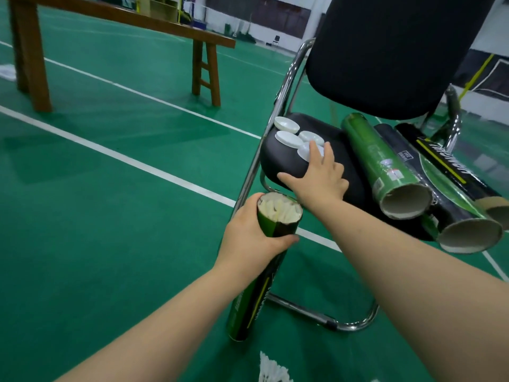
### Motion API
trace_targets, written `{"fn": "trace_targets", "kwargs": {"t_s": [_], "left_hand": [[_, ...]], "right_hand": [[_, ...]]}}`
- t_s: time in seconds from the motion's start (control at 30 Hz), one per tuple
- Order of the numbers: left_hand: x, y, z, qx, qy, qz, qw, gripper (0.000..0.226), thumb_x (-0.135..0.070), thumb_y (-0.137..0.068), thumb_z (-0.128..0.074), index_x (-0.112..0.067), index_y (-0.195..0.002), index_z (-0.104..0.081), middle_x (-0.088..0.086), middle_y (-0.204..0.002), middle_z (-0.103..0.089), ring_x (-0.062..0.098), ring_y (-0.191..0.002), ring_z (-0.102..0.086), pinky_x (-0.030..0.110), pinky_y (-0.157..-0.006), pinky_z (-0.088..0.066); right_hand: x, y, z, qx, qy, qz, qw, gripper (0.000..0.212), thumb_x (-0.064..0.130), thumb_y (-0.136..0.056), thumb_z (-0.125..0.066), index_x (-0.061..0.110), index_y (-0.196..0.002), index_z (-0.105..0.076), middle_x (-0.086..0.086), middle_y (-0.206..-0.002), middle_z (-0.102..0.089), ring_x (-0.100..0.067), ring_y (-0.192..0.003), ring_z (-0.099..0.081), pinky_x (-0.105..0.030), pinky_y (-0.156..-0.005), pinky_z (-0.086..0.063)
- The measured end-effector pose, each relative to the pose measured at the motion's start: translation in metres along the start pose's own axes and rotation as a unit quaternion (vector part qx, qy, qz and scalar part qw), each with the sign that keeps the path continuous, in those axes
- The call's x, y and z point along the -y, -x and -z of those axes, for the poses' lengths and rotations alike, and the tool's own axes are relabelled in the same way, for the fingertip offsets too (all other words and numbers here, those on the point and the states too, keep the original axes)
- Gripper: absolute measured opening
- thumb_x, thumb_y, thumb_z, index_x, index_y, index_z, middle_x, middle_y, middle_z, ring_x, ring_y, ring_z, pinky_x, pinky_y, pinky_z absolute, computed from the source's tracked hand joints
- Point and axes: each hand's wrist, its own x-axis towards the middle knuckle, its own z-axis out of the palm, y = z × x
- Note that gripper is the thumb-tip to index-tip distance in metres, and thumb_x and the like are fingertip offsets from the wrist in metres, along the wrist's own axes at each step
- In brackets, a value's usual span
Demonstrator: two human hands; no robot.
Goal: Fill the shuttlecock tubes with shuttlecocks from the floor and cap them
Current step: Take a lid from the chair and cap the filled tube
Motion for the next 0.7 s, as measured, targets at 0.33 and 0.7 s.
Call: {"fn": "trace_targets", "kwargs": {"t_s": [0.33, 0.7], "left_hand": [[0.003, -0.007, -0.001, 0.008, -0.023, -0.002, 1.0, 0.073, -0.032, -0.063, -0.084, -0.03, -0.124, -0.045, -0.01, -0.113, -0.056, 0.008, -0.098, -0.049, 0.013, -0.077, -0.033], [-0.005, 0.037, 0.02, 0.02, -0.047, -0.001, 0.999, 0.064, -0.031, -0.063, -0.084, -0.04, -0.109, -0.04, -0.028, -0.092, -0.051, 0.003, -0.093, -0.05, -0.001, -0.066, -0.035]], "right_hand": [[0.001, -0.007, -0.004, -0.055, -0.023, 0.004, 0.998, 0.066, 0.06, -0.073, -0.066, 0.022, -0.124, -0.046, -0.001, -0.128, -0.045, -0.029, -0.116, -0.038, -0.041, -0.086, -0.034], [0.008, 0.088, 0.021, -0.17, -0.444, -0.062, 0.877, 0.033, 0.034, -0.101, -0.028, 0.023, -0.079, -0.05, 0.008, -0.084, -0.05, -0.024, -0.098, -0.049, -0.038, -0.086, -0.036]]}}
